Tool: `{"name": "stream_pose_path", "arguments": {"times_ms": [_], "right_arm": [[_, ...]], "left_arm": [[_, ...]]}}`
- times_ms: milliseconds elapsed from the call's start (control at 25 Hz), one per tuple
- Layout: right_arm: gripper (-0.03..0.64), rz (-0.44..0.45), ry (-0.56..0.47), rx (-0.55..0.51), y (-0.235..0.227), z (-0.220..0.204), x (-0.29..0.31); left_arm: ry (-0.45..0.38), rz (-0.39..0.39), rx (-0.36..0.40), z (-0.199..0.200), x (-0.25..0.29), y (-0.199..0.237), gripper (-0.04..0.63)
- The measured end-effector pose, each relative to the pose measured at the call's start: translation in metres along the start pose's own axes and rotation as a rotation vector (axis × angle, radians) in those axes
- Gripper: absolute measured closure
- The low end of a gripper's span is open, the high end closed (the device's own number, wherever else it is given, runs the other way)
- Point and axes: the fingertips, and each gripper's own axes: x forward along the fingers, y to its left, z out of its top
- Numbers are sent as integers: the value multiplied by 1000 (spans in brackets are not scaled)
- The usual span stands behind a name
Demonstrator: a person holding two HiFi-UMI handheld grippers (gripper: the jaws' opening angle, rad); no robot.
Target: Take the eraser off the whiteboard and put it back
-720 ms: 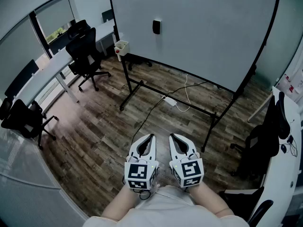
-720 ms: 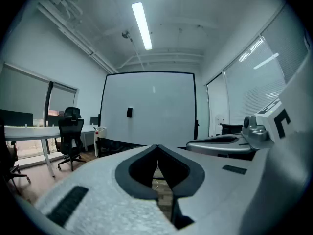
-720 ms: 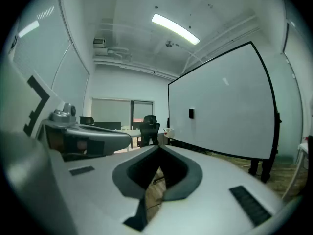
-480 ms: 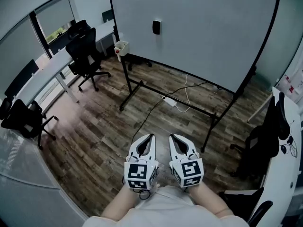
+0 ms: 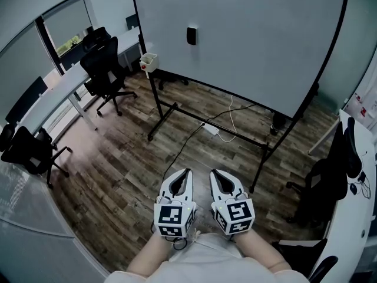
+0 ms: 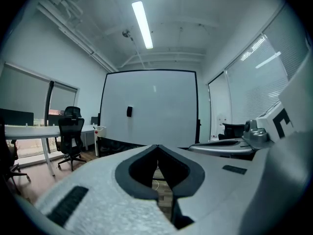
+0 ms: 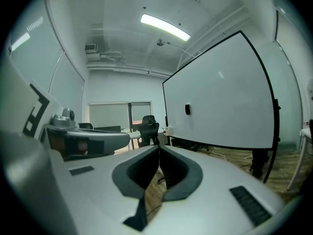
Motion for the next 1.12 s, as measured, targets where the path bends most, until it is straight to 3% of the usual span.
{"name": "stream_pose_path", "arguments": {"times_ms": [320,640,800,1120], "right_arm": [[589,29,25,-34,-24,-15,13],[589,12,56,0,-31,-22,62],[589,-46,48,2,-38,-14,109],[589,-192,8,19,-34,21,234]], "left_arm": [[15,24,-19,-12,27,-5,577],[20,0,-51,-13,71,34,577],[19,-51,-46,-9,103,71,577],[8,-131,-31,22,170,190,578]]}}
